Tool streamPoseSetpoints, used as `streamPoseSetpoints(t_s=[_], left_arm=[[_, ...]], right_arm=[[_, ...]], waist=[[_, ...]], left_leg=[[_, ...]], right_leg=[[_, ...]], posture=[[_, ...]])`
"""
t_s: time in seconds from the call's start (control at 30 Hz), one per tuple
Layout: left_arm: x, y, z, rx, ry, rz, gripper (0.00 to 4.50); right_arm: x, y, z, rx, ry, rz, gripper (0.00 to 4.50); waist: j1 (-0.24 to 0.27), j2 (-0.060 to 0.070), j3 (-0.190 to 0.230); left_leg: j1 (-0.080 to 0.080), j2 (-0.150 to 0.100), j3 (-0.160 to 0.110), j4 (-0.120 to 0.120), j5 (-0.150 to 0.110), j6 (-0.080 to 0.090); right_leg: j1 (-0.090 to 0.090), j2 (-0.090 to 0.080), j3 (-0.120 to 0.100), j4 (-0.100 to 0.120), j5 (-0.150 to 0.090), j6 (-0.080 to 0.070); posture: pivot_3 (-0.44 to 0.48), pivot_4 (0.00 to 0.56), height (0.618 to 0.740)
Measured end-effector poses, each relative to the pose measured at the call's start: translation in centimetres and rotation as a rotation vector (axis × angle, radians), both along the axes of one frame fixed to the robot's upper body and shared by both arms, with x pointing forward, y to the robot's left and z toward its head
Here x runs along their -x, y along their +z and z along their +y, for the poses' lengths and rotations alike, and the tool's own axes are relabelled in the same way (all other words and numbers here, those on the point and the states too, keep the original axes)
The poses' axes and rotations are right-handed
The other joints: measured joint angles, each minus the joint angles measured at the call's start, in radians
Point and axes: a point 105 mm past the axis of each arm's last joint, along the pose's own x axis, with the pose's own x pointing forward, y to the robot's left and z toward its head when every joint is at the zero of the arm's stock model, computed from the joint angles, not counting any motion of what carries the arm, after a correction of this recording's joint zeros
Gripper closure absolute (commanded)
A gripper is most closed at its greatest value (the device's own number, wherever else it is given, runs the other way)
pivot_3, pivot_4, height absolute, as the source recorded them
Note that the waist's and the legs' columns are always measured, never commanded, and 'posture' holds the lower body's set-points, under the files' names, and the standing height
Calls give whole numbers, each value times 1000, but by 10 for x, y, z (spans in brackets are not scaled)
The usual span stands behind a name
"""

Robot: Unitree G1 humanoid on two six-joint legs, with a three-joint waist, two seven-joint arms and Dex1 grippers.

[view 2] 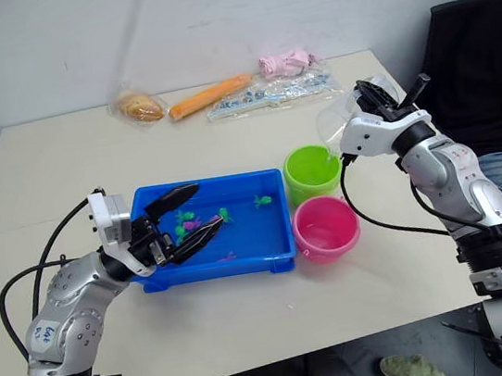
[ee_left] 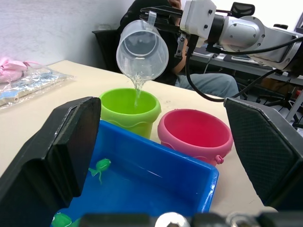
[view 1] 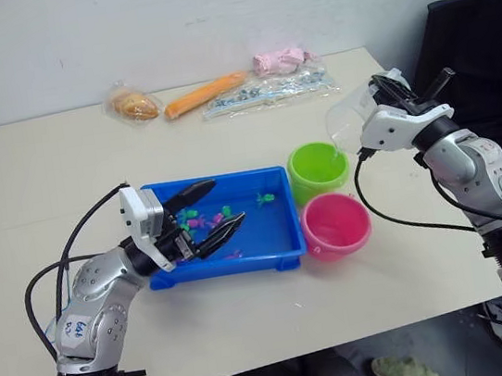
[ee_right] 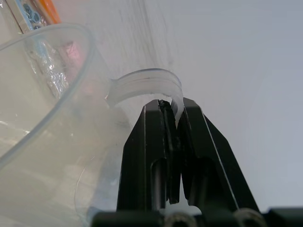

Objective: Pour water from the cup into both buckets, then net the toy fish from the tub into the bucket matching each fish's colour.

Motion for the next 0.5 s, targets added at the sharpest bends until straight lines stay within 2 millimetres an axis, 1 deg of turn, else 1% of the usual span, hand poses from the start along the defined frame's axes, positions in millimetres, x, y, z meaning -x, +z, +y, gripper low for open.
streamPoseSetpoints(t_s=[0.27, 0.5], left_arm=[[0, 0, 0, 0, 0, 1, 0], [0, -1, 0, -2, -2, 11, 0]], right_arm=[[4, 4, 4, 38, 15, -63, 4374], [5, 3, 7, 36, 35, -73, 4374]], waist=[[0, 0, 0], [0, 0, 0]], left_leg=[[0, 0, 0, 0, 0, 0], [0, 0, 0, 0, 0, 0]], right_leg=[[0, 0, 0, 0, 0, 0], [0, 0, 0, 0, 0, 0]], posture=[[0, 150, 740], [0, 150, 740]])
